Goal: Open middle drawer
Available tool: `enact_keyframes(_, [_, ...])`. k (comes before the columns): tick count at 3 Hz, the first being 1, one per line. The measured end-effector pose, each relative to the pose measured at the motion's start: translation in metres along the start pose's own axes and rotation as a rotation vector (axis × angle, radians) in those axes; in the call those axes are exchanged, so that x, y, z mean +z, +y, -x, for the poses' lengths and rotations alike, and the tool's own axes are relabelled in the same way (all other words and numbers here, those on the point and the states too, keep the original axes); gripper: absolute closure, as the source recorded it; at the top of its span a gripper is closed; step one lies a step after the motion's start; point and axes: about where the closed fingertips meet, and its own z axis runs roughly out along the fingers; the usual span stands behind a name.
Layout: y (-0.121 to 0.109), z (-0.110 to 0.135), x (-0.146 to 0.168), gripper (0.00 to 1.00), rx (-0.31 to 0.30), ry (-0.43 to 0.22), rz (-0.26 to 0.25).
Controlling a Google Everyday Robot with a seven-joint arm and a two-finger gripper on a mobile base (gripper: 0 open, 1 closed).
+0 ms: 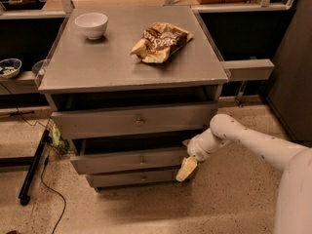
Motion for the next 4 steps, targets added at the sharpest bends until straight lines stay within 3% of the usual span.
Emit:
enact_keyframes(2, [-0.016, 0.025, -0.019, 0.00, -0.018, 0.048, -0.112])
enact_keyframes(4, [-0.023, 0.017, -0.001, 0.00, -0.007, 0.071, -0.098])
